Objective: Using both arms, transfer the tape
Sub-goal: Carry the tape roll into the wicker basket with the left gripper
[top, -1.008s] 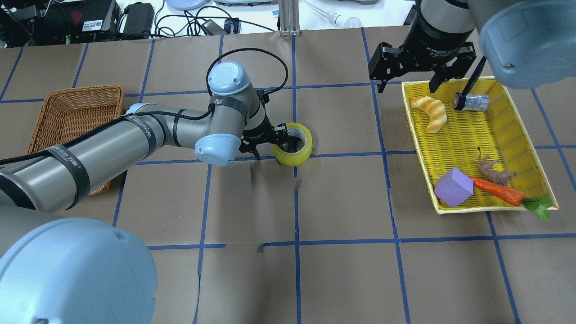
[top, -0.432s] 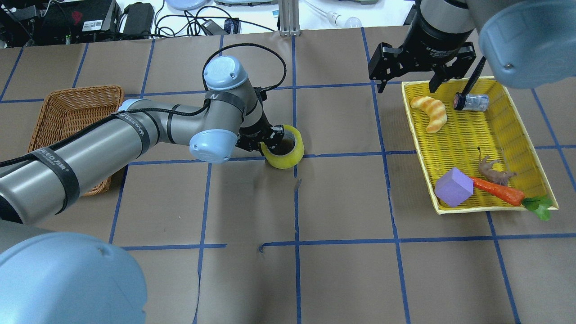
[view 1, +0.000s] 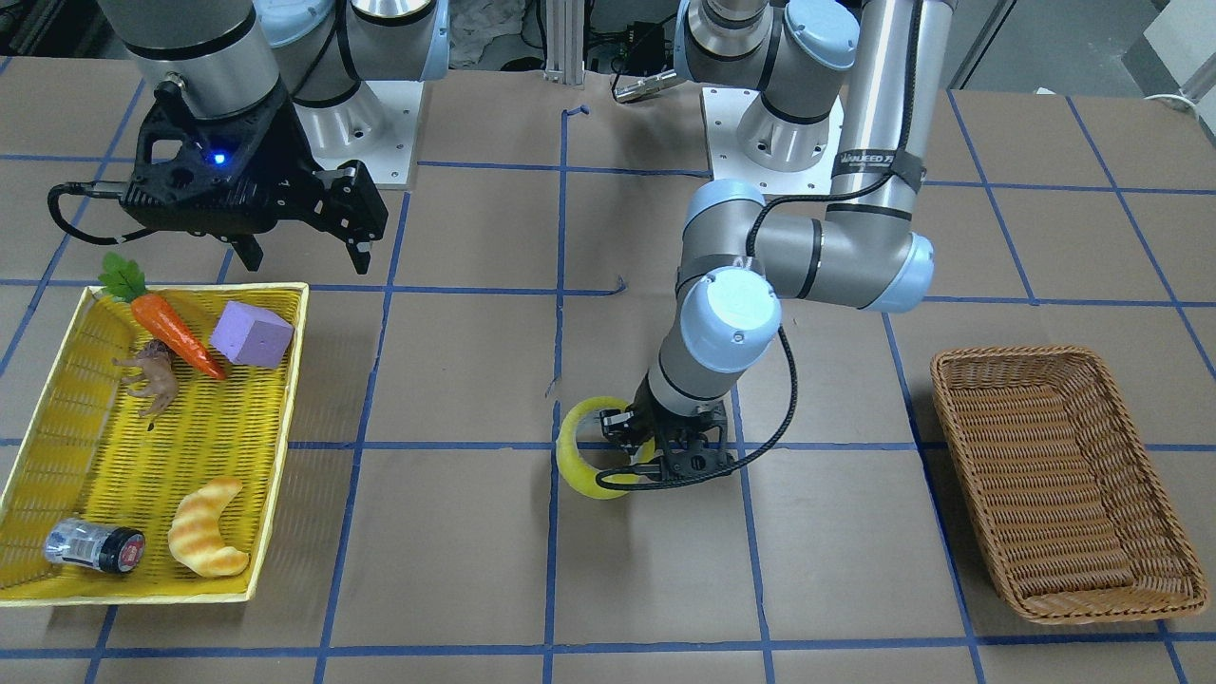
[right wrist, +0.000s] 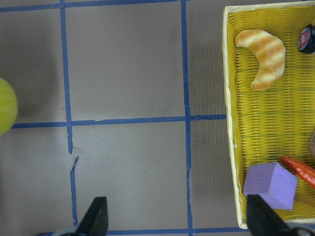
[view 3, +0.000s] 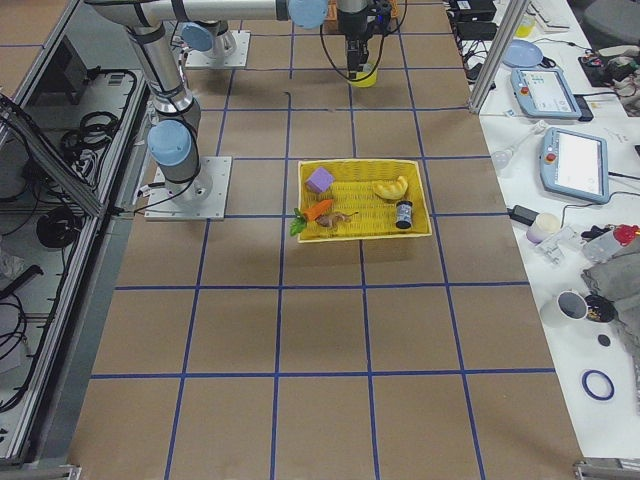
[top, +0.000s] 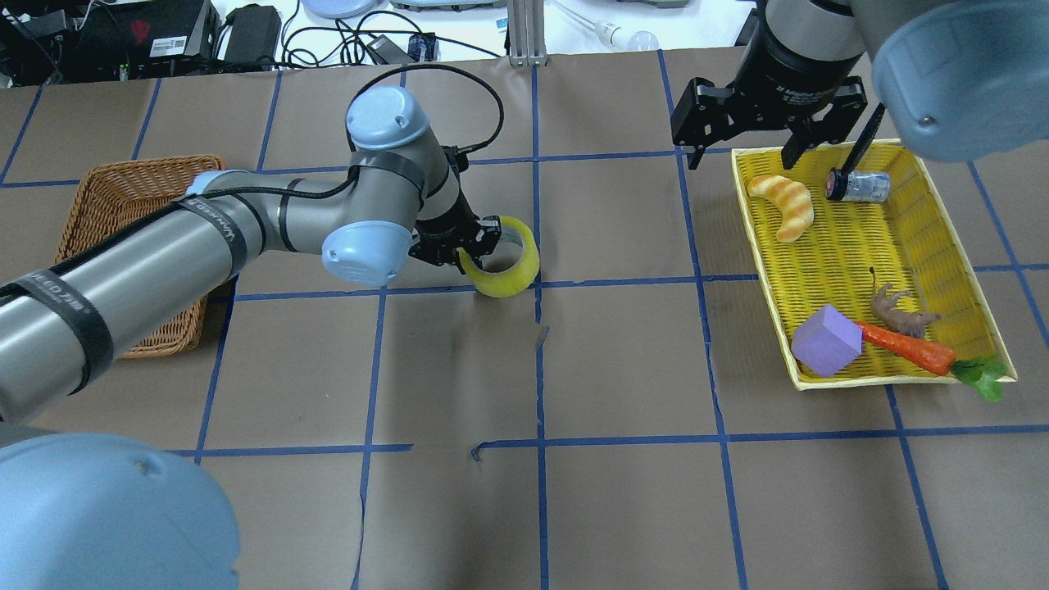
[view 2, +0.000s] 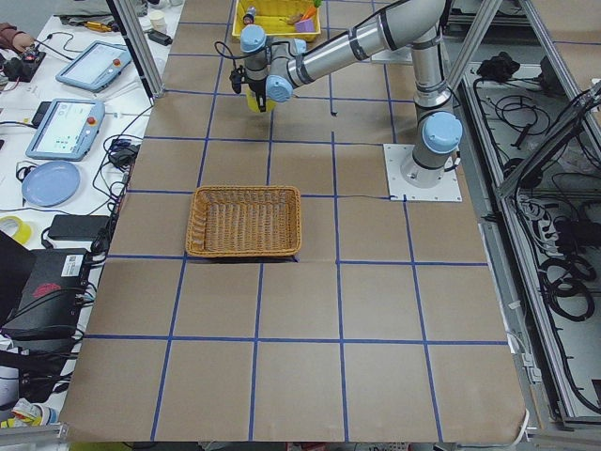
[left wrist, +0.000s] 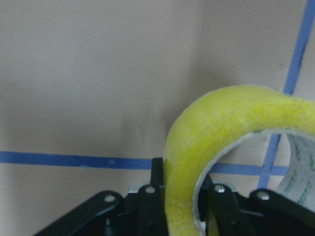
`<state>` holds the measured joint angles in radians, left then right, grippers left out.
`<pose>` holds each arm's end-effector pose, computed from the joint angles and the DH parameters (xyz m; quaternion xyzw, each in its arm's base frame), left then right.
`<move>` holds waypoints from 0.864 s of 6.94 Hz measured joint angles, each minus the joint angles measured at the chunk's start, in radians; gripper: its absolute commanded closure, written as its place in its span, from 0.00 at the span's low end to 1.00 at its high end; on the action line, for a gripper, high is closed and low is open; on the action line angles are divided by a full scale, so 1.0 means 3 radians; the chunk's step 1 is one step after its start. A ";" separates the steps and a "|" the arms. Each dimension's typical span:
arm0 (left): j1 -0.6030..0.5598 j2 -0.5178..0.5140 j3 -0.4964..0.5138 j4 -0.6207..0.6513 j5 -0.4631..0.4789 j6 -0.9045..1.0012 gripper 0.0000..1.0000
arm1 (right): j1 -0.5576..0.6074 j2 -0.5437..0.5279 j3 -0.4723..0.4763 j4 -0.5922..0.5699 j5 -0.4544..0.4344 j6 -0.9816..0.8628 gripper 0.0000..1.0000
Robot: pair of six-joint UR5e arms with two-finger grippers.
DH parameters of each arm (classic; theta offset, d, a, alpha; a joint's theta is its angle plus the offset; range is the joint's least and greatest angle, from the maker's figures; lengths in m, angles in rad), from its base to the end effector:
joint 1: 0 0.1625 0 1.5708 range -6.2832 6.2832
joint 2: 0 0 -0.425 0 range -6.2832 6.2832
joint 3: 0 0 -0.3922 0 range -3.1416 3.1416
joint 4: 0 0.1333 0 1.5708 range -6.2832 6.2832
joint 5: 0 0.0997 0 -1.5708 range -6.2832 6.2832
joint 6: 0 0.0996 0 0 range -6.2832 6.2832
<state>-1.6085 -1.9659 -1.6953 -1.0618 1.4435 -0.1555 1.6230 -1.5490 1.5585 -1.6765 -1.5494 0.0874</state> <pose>-0.1686 -0.5967 0.2602 0.0591 -0.9962 -0.0114 0.0628 0.1619 -0.5025 0.4941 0.0171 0.9986 -0.0472 0.0140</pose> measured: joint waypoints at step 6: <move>0.1765 0.0412 0.0293 -0.0652 0.0494 0.2141 1.00 | 0.0004 -0.0001 0.0012 0.0000 0.0000 0.0004 0.00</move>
<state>-1.0790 -1.8421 -1.6073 -1.2575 1.5918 0.4867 1.6242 -1.5493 1.5620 -1.6766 -1.5493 0.0888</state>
